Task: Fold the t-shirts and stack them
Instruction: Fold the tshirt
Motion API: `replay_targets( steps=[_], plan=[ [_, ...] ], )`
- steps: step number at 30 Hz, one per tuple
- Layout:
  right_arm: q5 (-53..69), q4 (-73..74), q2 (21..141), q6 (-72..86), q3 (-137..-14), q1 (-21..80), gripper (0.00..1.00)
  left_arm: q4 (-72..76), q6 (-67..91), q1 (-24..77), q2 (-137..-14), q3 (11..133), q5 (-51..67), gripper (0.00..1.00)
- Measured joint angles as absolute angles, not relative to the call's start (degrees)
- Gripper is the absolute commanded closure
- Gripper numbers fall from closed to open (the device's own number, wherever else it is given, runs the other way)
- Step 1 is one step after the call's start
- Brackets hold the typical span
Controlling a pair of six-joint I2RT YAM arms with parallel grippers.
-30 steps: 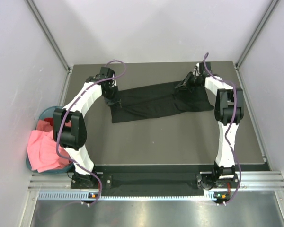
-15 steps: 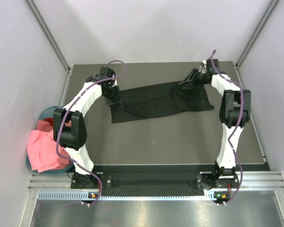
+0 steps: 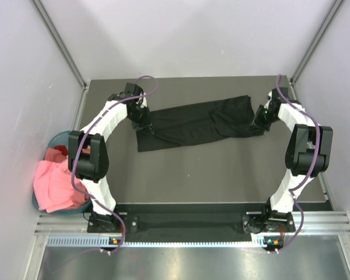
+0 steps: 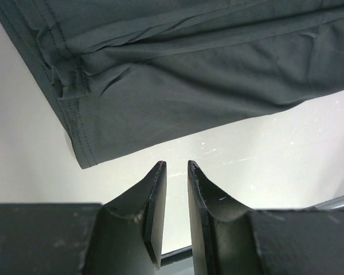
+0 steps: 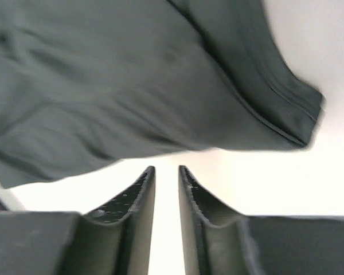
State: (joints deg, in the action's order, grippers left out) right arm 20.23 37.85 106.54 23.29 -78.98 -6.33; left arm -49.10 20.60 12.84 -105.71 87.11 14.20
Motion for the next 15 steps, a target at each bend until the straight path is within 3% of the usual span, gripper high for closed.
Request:
replay_targets(
  steps=[8,15],
  plan=[
    [16.45,38.35,107.11,22.0,-77.32,-7.27,0.83,-49.15,20.56,12.84,-105.91,87.11,15.46,0.73],
    [14.79,36.97,115.07,21.45,-81.45,-7.42,0.83,-49.52,20.36,12.84,-105.93,87.11,15.46,0.73]
  ],
)
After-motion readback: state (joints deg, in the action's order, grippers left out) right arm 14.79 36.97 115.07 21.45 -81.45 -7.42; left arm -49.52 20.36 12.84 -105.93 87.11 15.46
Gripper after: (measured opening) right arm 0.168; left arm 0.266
